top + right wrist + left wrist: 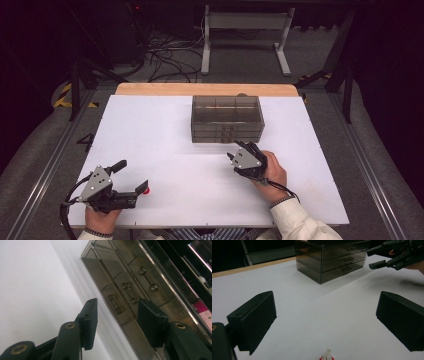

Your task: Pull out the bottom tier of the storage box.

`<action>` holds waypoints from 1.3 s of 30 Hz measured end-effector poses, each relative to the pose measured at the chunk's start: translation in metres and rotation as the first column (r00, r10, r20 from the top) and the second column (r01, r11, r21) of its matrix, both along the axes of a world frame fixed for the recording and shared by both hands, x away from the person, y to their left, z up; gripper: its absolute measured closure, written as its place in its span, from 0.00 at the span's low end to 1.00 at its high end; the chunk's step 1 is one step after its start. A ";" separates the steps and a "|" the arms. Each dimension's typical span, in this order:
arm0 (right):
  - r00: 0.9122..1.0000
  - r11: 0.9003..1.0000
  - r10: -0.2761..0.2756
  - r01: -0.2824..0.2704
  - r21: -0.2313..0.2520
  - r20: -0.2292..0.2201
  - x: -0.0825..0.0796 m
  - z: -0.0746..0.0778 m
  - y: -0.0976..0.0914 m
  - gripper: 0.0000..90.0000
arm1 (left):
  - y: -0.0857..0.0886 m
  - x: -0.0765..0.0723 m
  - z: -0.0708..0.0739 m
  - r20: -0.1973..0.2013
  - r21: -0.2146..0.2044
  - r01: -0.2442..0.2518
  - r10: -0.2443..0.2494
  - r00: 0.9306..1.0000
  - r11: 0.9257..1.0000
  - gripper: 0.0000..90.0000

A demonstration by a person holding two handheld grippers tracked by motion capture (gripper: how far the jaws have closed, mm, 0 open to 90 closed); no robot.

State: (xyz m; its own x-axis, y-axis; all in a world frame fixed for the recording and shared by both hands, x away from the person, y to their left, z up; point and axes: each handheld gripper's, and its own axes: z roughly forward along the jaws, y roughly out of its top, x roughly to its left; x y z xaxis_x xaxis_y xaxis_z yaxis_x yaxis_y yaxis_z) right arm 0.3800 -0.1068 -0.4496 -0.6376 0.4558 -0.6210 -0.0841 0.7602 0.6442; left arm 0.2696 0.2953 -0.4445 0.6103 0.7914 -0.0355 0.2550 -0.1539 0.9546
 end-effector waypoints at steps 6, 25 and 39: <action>0.998 0.999 -0.009 0.012 -0.044 0.060 0.001 -0.005 0.006 0.60 | -0.001 -0.001 0.001 0.004 0.007 -0.002 0.002 1.000 1.000 0.04; 0.981 0.988 -0.019 0.048 -0.146 0.191 0.007 -0.027 0.017 0.66 | 0.001 0.000 0.000 0.003 -0.001 -0.003 0.003 1.000 1.000 0.04; 0.959 0.968 -0.043 0.109 -0.226 0.279 0.012 -0.043 0.025 0.71 | 0.000 0.000 0.000 0.005 0.003 -0.004 0.004 1.000 1.000 0.04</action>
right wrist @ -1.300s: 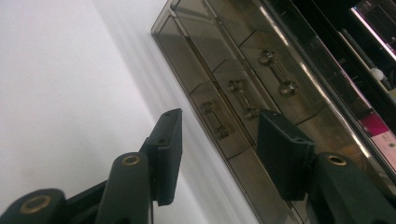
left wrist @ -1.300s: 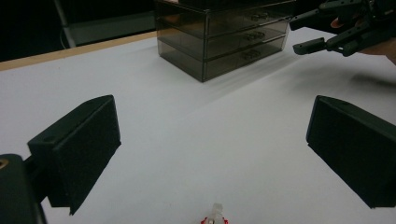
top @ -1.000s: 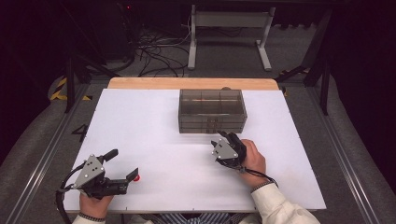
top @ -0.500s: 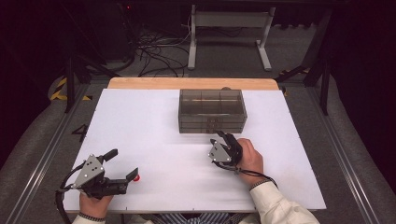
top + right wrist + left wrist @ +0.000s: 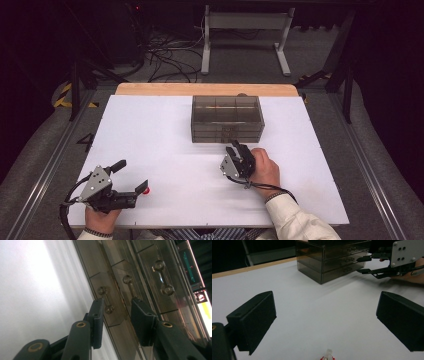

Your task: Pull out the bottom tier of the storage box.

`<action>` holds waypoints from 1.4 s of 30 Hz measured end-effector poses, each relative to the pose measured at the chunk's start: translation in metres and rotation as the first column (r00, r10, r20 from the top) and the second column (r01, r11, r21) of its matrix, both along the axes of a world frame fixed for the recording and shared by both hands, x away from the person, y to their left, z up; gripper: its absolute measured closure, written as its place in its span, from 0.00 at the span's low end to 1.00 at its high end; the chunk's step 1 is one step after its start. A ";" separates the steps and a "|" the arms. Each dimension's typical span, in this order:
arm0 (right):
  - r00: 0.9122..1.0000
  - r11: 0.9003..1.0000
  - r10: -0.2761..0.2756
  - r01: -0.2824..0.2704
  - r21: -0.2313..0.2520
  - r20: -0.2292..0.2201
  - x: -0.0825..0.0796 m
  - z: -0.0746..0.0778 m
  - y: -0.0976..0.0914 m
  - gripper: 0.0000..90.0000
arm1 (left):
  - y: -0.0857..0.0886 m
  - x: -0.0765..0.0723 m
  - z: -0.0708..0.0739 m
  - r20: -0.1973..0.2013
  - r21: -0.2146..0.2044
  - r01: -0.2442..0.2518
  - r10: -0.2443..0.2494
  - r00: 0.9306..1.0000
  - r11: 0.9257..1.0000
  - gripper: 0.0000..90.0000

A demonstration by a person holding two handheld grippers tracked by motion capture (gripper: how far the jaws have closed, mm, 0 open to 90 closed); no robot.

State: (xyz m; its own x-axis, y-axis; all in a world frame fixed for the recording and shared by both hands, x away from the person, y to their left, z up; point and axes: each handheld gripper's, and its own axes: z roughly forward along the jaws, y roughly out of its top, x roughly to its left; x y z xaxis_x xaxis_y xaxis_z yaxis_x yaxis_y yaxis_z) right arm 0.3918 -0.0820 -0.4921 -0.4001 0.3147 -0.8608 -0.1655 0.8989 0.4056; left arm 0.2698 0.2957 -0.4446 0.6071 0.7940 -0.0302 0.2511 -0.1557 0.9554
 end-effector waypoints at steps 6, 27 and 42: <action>0.999 0.999 -0.014 0.015 -0.039 0.029 0.000 -0.004 0.003 0.72 | 0.000 0.000 0.000 -0.004 0.002 0.000 0.000 1.000 1.000 0.04; 0.992 0.984 -0.056 0.073 -0.160 0.109 0.006 -0.019 0.011 0.77 | 0.000 0.000 0.000 -0.003 0.002 0.001 -0.001 1.000 1.000 0.04; 0.989 0.975 -0.064 0.090 -0.202 0.131 0.011 -0.024 0.015 0.80 | -0.001 0.001 0.000 -0.005 0.001 0.001 -0.001 1.000 1.000 0.04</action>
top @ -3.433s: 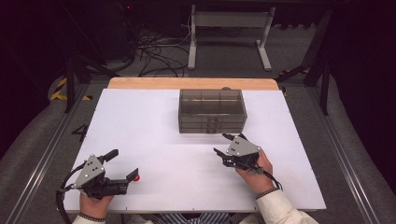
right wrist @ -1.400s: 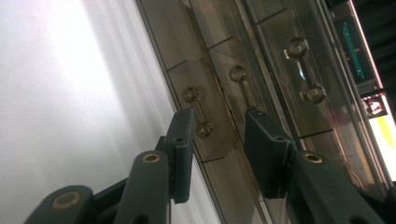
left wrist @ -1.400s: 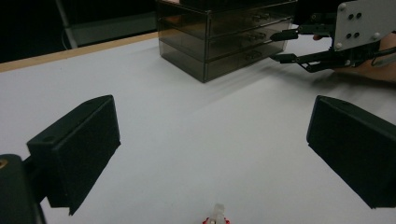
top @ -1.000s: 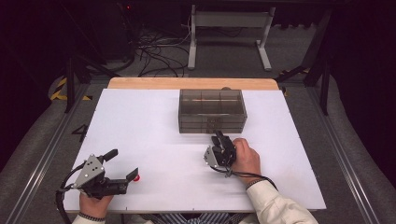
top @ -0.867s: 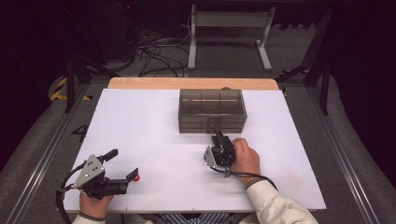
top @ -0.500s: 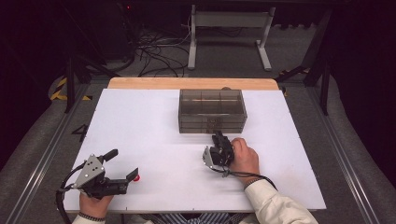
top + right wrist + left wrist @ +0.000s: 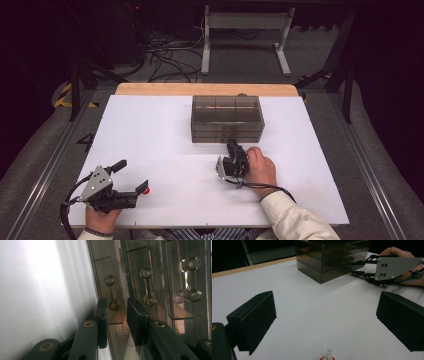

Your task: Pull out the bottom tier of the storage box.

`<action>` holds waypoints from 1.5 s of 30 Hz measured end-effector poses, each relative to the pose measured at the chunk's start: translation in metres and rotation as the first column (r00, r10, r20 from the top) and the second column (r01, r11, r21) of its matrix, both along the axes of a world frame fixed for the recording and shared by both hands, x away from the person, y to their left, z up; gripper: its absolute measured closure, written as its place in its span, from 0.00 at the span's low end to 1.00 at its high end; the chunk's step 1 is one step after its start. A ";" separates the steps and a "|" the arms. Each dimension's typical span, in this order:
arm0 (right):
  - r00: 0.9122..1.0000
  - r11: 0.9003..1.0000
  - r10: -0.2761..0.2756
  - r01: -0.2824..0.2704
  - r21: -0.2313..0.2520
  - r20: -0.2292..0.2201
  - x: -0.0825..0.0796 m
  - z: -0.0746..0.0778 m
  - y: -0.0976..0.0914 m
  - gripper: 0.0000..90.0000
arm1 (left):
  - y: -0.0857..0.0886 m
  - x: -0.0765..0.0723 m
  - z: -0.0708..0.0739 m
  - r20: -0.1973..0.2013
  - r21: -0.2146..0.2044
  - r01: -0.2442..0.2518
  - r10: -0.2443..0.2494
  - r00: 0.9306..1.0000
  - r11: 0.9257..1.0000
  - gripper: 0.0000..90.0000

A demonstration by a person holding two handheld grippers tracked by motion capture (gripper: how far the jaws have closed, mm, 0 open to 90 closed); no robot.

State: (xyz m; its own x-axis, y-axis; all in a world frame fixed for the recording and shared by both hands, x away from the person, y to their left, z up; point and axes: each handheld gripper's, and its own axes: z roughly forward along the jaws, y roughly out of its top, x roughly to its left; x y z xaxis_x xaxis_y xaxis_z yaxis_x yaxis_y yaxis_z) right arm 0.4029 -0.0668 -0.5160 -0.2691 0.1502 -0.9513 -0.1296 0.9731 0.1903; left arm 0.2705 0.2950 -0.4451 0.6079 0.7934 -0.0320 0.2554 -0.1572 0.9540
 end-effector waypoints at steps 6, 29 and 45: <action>1.000 1.000 -0.011 0.011 -0.009 -0.005 0.003 0.000 0.001 0.81 | 0.000 0.000 0.000 0.002 0.002 0.000 0.000 1.000 1.000 0.04; 1.000 0.999 -0.031 0.031 -0.035 0.004 0.006 -0.004 0.005 0.87 | 0.000 0.001 0.000 -0.007 0.004 0.007 -0.007 1.000 1.000 0.04; 0.997 0.999 -0.049 0.049 -0.001 -0.057 -0.002 0.007 0.004 0.87 | 0.001 0.000 0.000 -0.008 0.003 0.005 -0.005 1.000 1.000 0.04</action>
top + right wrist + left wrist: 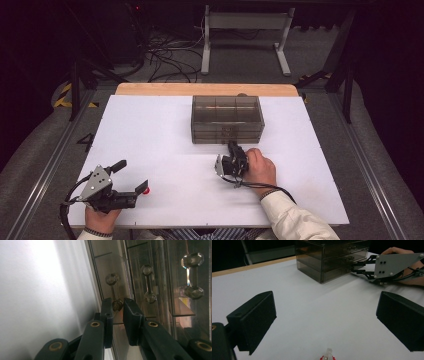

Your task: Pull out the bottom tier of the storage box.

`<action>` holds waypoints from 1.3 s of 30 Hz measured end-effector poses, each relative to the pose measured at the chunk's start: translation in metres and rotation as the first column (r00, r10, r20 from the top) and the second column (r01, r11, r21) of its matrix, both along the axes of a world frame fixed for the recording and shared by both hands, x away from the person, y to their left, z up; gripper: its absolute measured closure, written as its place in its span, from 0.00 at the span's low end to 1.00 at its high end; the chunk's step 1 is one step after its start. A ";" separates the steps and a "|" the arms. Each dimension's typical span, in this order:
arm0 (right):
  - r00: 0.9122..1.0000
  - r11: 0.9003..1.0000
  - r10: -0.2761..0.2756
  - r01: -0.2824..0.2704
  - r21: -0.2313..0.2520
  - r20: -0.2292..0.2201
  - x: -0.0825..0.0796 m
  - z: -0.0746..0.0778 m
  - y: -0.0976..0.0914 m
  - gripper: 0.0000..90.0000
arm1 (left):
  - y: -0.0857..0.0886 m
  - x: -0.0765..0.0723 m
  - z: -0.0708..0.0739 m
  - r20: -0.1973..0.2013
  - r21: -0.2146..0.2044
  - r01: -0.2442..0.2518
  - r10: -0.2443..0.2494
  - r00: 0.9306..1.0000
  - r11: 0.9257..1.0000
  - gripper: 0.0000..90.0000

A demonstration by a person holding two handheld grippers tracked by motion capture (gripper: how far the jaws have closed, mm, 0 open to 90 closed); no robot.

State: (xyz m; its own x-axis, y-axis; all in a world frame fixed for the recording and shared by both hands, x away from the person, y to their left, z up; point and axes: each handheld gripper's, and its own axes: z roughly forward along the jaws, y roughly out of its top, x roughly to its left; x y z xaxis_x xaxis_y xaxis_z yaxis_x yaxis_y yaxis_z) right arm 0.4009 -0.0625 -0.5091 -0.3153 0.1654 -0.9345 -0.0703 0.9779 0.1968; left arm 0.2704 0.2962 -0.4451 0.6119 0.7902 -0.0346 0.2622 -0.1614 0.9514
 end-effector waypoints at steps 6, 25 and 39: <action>0.999 1.000 0.002 -0.002 0.005 -0.033 -0.008 0.003 -0.001 0.86 | -0.001 0.000 0.000 0.003 -0.003 -0.002 0.002 1.000 1.000 0.04; 0.971 0.977 0.100 -0.054 0.208 -0.215 -0.017 0.036 -0.012 0.72 | -0.001 0.000 0.000 0.004 -0.002 -0.004 0.004 1.000 1.000 0.04; 0.845 0.900 0.293 -0.086 0.427 -0.447 -0.004 0.071 -0.030 0.60 | -0.001 0.001 0.000 -0.002 0.000 -0.005 0.005 1.000 1.000 0.04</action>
